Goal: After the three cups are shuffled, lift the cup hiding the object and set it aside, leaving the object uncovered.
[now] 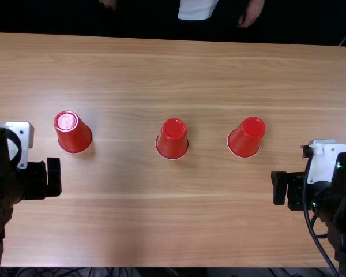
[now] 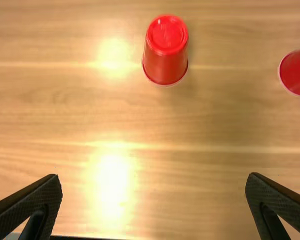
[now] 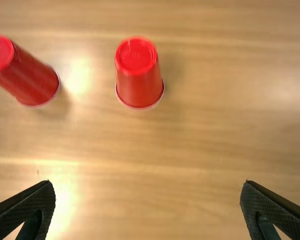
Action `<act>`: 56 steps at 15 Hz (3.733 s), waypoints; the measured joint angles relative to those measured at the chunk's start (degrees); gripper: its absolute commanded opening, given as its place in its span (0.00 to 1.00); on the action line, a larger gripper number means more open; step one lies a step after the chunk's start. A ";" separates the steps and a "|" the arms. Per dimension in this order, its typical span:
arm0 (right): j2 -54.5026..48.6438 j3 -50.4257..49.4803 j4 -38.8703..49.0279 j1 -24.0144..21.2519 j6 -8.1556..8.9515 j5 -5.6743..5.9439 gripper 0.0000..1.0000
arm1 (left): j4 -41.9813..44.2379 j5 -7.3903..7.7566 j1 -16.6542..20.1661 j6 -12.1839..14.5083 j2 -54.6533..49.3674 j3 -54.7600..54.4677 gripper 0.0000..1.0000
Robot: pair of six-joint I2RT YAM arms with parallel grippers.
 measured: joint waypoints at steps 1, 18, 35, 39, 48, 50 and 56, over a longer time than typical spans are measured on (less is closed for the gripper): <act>1.22 0.00 -0.52 0.00 -0.02 0.02 1.00 | -0.44 -0.02 -0.02 0.00 1.20 0.02 1.00; 3.78 0.00 0.55 0.00 0.22 0.04 1.00 | 17.44 -0.39 -2.51 -0.13 27.52 0.28 1.00; 3.74 -1.27 0.11 -1.36 0.24 0.07 1.00 | 23.47 -0.39 -3.19 -0.17 44.28 4.00 0.90; 3.74 -1.27 -0.28 -1.60 0.22 0.04 1.00 | 22.60 -0.39 -3.19 -0.17 46.88 4.74 0.33; 3.69 -1.29 0.24 -1.62 0.22 0.04 1.00 | 20.81 -0.15 -3.17 -1.29 40.17 4.74 0.18; 3.67 -1.70 0.48 -1.62 0.20 0.04 1.00 | 20.79 -0.13 -3.13 -2.14 34.53 4.72 0.19; 3.67 -2.40 0.42 -1.62 0.22 0.04 1.00 | 20.72 -0.42 6.73 -3.63 26.73 4.70 0.23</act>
